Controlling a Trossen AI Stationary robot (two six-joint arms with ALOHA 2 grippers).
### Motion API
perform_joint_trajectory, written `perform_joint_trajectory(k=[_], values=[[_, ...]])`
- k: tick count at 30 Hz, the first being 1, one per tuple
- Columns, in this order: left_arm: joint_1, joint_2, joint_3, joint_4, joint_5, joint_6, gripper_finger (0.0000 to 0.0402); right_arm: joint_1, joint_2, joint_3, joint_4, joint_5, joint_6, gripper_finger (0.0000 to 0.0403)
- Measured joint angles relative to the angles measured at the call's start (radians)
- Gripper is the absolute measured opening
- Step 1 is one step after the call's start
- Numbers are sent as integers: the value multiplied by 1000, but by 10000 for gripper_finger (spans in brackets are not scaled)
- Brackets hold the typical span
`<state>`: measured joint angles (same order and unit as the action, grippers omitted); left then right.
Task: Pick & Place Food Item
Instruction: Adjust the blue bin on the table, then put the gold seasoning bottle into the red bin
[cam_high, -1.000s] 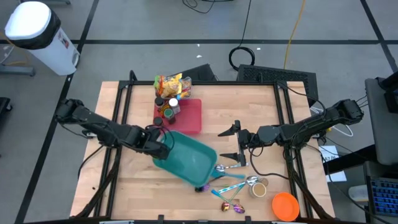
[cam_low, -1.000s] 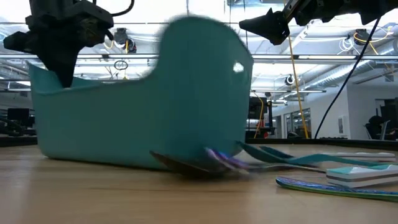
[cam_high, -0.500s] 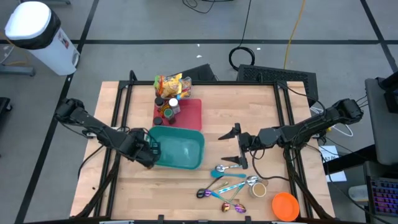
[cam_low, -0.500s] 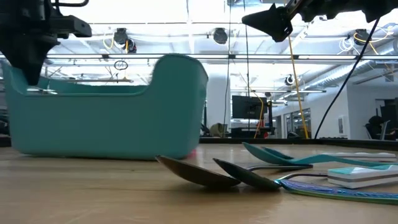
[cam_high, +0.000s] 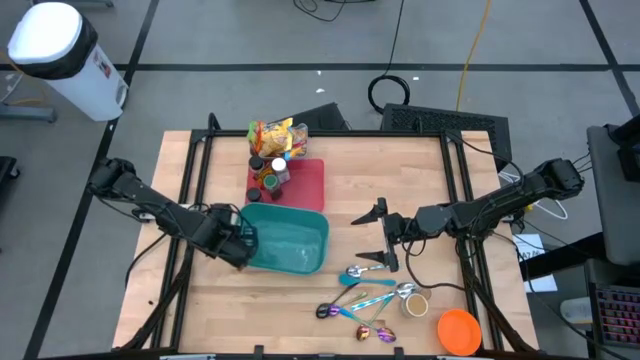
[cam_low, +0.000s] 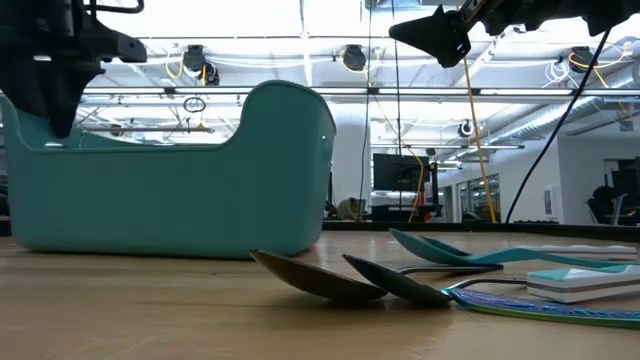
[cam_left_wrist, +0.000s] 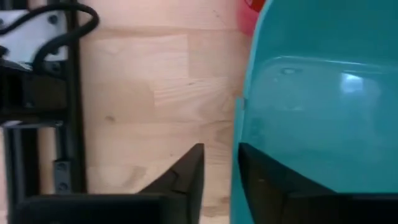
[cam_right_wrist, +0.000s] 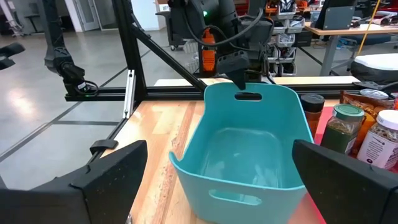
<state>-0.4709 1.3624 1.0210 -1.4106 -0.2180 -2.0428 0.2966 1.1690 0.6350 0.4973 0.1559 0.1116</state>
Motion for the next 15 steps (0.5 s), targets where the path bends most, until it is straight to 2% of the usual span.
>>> perform_joint_trajectory(k=[4, 7, 11, 15], values=[[0, -12, 0, -13, -3, 93, 155, 0, 0, 0, 0, -4, 0, 393], [-11, -28, 32, -14, -73, 180, 180, 10, -6, 0, -5, -28, -1, 393], [-87, -89, 126, 2, -292, 296, 199, 67, -59, 1, -56, -27, -52, 393], [-159, -148, 195, 134, -547, 616, 207, 165, -118, 1, -96, -23, -101, 393]])
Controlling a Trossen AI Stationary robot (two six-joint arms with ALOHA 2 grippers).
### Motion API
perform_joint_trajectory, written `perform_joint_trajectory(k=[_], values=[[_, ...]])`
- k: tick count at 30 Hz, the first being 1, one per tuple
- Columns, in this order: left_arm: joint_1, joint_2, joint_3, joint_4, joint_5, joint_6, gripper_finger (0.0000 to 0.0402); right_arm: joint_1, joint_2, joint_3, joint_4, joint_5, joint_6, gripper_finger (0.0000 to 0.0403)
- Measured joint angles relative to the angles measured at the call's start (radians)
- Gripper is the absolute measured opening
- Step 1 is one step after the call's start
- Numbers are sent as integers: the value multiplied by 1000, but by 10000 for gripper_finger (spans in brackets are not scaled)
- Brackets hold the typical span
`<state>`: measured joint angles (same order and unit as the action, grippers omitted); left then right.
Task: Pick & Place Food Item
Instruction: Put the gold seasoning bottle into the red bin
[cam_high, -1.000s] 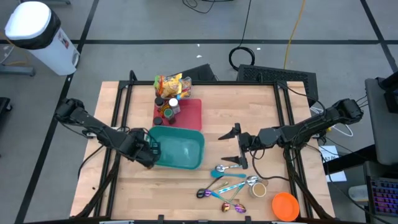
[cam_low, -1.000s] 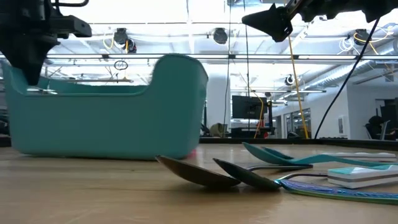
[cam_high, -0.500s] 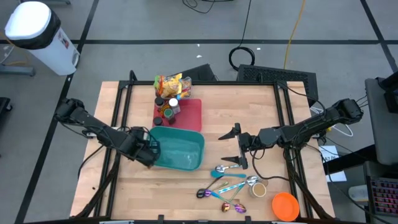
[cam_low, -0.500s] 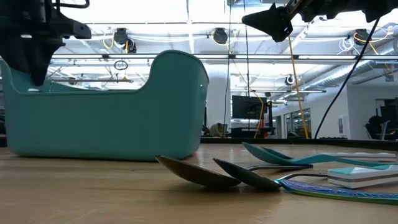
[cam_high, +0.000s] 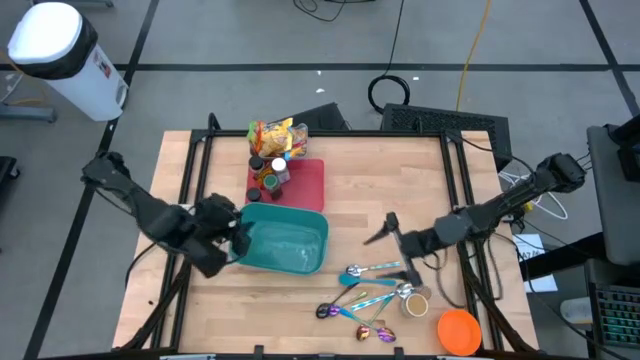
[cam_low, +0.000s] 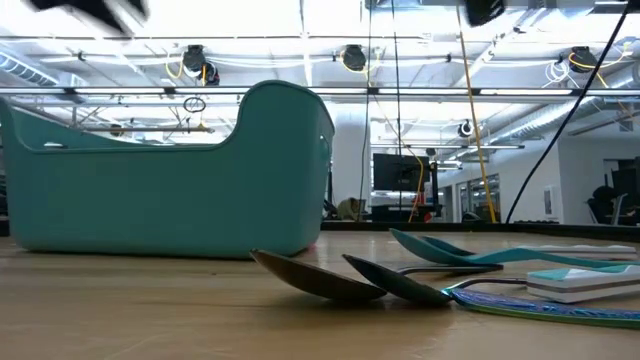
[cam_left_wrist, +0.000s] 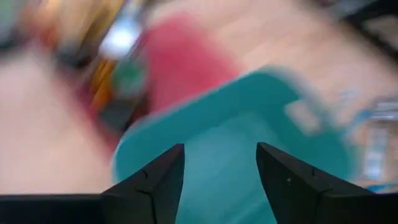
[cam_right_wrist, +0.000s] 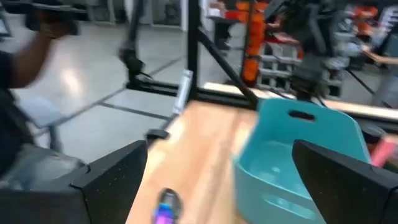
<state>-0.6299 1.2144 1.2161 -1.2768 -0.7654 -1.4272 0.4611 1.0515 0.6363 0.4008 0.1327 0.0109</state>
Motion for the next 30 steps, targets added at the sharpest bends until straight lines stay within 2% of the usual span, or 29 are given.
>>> perform_joint_trajectory(k=[3, 7, 9, 12, 15, 17, 20, 23, 26, 30], values=[[-31, -47, -10, 181, -133, 335, 206, 101, -29, 44, -71, 110, -1, 393], [-30, -113, -75, 373, -175, 594, 203, 248, -18, 207, -356, 408, 54, 393], [-4, -141, -124, 476, -135, 699, 203, 305, 17, 311, -535, 491, 137, 393], [52, -172, -214, 698, 75, 847, 204, 367, 92, 470, -824, 508, 336, 393], [105, -187, -297, 916, 298, 1005, 201, 394, 191, 629, -1126, 423, 581, 393], [129, -196, -340, 986, 369, 1060, 197, 402, 264, 715, -1311, 335, 747, 393], [163, -211, -368, 1021, 371, 1078, 194, 405, 352, 784, -1499, 193, 979, 393], [202, -209, -377, 1010, 363, 1047, 194, 406, 414, 773, -1568, 54, 1151, 393], [233, -210, -378, 1022, 361, 1010, 197, 413, 467, 750, -1566, -42, 1228, 393], [263, -209, -377, 1018, 363, 997, 199, 436, 522, 741, -1540, -58, 1222, 393]])
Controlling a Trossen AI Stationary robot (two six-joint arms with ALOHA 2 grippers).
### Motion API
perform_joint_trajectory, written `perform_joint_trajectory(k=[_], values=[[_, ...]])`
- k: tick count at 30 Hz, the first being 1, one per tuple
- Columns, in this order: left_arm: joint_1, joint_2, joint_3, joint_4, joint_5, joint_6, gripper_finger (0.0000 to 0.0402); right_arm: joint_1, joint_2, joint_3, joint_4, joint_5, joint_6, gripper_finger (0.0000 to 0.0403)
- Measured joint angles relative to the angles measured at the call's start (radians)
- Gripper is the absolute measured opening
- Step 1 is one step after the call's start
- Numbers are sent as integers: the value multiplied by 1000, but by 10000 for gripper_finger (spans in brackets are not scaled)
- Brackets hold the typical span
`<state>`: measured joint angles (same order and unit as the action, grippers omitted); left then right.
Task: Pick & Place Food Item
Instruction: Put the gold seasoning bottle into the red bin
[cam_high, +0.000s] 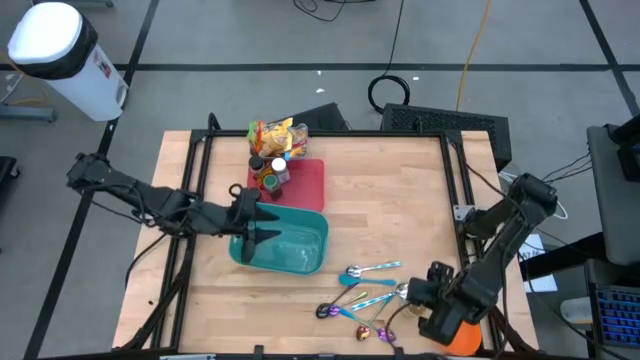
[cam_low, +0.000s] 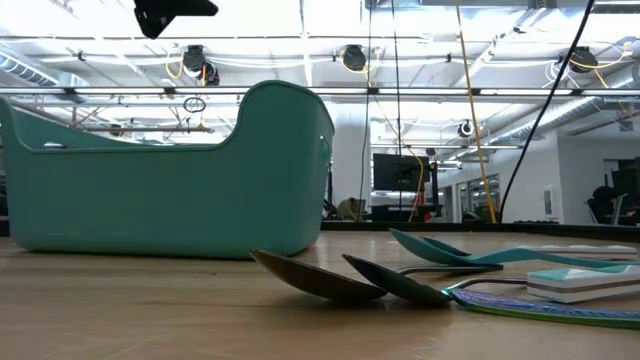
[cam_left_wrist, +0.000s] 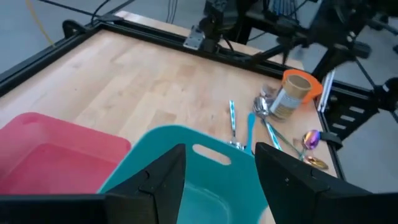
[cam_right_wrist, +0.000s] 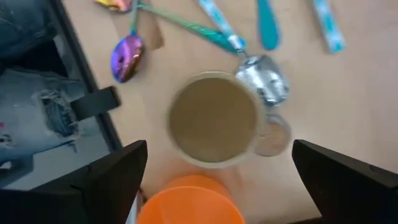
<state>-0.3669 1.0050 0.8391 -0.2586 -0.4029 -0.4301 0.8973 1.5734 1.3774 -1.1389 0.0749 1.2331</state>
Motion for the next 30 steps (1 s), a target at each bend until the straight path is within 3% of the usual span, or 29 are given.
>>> perform_joint_trajectory(k=[8, 22, 26, 30], values=[[47, 0, 0, 1, 10, 0, 204, 6, 38, 0, 33, 60, -44, 393], [72, 1, 0, -2, 11, 6, 204, -40, 107, -1, 29, 13, -126, 391], [72, 1, 0, -2, 11, 8, 201, -40, 108, -2, 32, 0, -121, 360], [72, 1, 0, -2, 11, 19, 196, -40, 109, -2, 34, -6, -128, 293]])
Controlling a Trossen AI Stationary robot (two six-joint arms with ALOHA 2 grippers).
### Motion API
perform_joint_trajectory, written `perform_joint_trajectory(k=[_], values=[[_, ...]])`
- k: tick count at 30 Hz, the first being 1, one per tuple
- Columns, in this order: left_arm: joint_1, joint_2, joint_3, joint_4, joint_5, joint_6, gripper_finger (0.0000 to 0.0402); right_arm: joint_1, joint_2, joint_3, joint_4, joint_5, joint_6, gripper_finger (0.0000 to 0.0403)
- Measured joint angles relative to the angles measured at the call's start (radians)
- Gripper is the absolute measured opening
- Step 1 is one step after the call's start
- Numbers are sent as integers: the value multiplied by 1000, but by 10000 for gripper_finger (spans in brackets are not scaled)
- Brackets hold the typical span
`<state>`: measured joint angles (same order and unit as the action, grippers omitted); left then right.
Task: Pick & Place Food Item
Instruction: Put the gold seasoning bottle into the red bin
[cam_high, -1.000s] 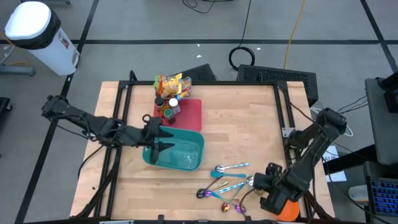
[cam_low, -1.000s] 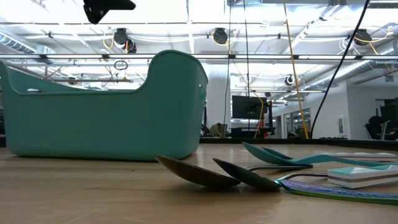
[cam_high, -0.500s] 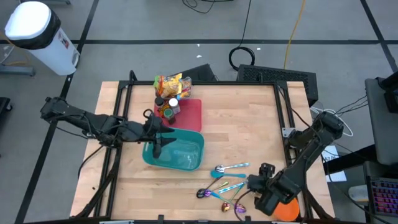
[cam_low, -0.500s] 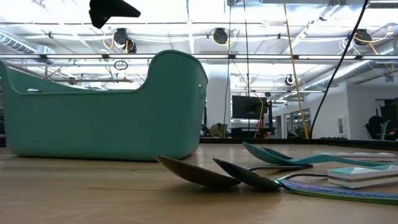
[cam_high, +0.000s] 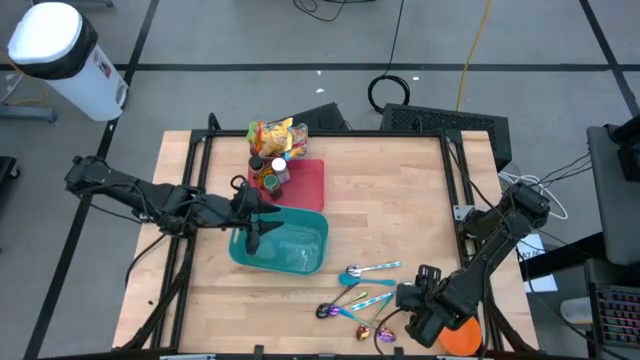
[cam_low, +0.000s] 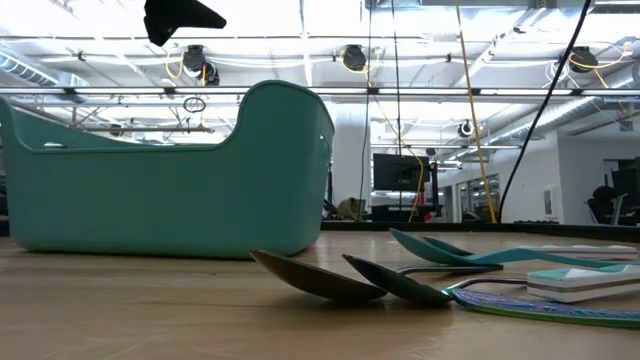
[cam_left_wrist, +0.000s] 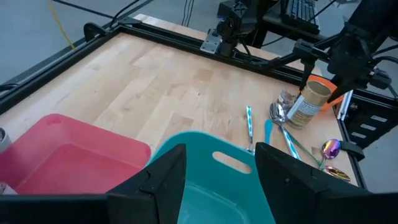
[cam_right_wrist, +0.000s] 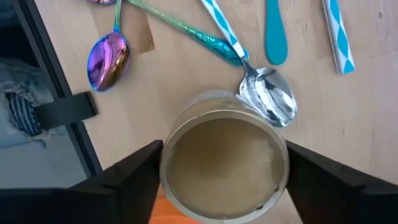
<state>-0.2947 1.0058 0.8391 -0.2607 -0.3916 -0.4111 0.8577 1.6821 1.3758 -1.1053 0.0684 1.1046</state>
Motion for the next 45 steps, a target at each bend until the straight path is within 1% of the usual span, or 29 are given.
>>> perform_joint_trajectory(k=[1, 2, 7, 11, 14, 17, 19, 21, 23, 25, 29, 31, 32, 34, 36, 39, 42, 45], values=[[0, 0, 0, 0, 0, 6, 196, -1, 0, 0, 0, -12, -6, 276], [0, 0, 0, 0, 0, 11, 196, -6, -1, 0, -1, -22, -14, 270], [0, 0, 0, 11, 0, 10, 203, -40, -37, 0, -3, -74, -21, 270], [0, 0, 0, 29, -1, 41, 203, -85, -119, 0, 2, -62, -38, 270], [0, 0, 0, 39, 0, 58, 197, -133, -190, 0, 16, -20, -82, 270], [0, 0, 0, 52, -1, 109, 193, -208, -266, 0, 49, 35, -177, 270], [8, 0, 0, 54, -1, 149, 192, -281, -312, 0, 90, 60, -255, 270], [23, 0, 0, 55, -1, 183, 191, -377, -350, 0, 151, 81, -351, 270], [45, 0, 0, 55, -2, 215, 191, -498, -377, 0, 240, 82, -478, 270], [74, 0, 0, 55, -1, 247, 191, -627, -383, 1, 342, 29, -616, 270], [150, -22, 0, 42, -1, 299, 191, -861, -352, 4, 530, -193, -832, 270], [196, -35, 1, 42, 0, 306, 191, -951, -309, 29, 563, -286, -902, 270], [220, -37, 1, 44, 7, 304, 191, -982, -290, 43, 561, -304, -934, 270], [273, -39, 1, 49, 70, 288, 191, -1019, -258, 57, 541, -292, -1005, 270], [326, -32, 1, 63, 183, 296, 196, -1037, -234, 62, 547, -290, -1080, 270], [390, 20, 2, 123, 329, 330, 217, -1038, -207, 63, 572, -300, -1159, 270], [438, 90, 2, 191, 405, 353, 248, -1028, -184, 64, 594, -303, -1198, 270], [469, 166, 20, 219, 458, 384, 280, -1016, -177, 64, 609, -238, -1231, 270]])
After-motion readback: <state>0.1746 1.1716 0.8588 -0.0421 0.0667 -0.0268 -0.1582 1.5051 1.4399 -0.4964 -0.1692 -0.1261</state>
